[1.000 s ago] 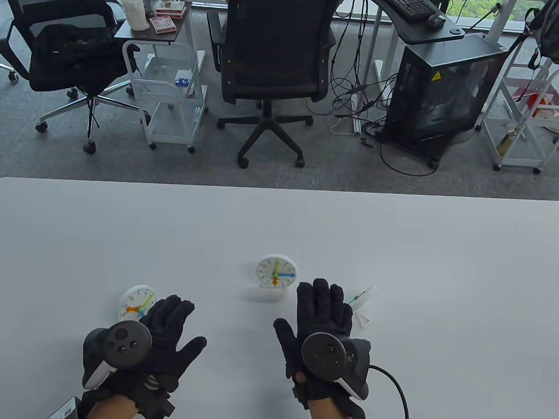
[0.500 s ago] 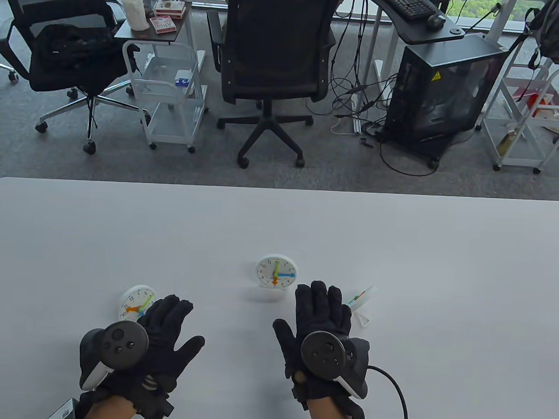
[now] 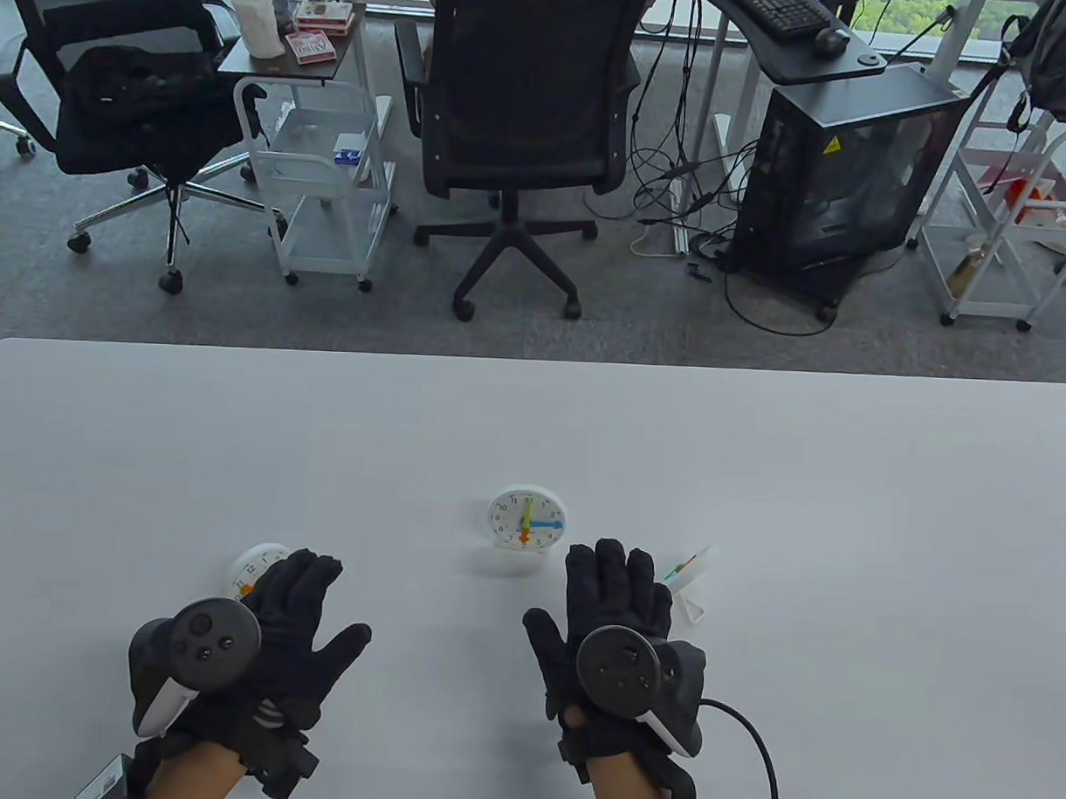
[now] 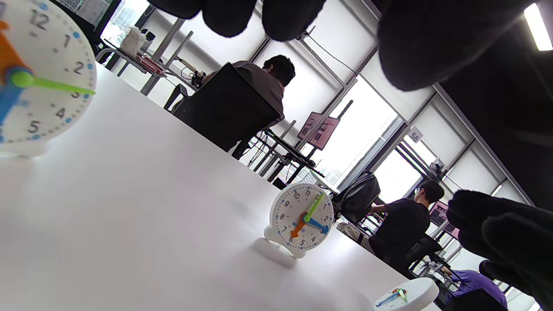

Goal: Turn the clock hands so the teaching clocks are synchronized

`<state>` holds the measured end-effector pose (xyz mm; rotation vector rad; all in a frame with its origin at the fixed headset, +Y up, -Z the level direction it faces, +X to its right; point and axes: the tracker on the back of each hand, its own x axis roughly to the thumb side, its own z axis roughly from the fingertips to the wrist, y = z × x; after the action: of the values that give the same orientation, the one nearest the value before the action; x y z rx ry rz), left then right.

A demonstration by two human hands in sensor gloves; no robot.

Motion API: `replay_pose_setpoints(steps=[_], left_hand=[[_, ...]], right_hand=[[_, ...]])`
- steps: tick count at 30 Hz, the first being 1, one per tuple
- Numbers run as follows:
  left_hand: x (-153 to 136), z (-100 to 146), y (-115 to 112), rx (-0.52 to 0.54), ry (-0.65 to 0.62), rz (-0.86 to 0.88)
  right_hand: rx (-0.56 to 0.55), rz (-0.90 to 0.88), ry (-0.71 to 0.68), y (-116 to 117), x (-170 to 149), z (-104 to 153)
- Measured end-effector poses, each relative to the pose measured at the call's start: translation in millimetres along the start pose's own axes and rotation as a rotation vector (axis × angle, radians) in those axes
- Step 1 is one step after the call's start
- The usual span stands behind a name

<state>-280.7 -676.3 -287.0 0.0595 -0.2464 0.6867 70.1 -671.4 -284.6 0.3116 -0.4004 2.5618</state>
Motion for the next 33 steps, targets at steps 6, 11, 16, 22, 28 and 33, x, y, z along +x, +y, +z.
replay_pose_setpoints(steps=[6, 11, 16, 22, 28, 33], left_hand=[[-14, -2, 20, 0.056, 0.068, 0.011], [-33, -5, 37, 0.111, 0.144, 0.040], [-58, -8, 51, 0.157, 0.251, 0.065], [-88, -14, 48, 0.139, 0.382, 0.067], [-116, -24, 30, -0.024, 0.517, 0.038], [-132, -26, 18, -0.118, 0.604, 0.032]], right_hand=[[0.005, -0.002, 0.001, 1, 0, 0], [0.001, -0.013, 0.010, -1, -2, 0], [0.006, -0.022, 0.012, -1, -2, 0], [0.014, -0.031, 0.002, 1, 1, 0], [0.028, -0.045, 0.006, 2, 1, 0], [0.042, -0.052, 0.000, 4, 3, 0]])
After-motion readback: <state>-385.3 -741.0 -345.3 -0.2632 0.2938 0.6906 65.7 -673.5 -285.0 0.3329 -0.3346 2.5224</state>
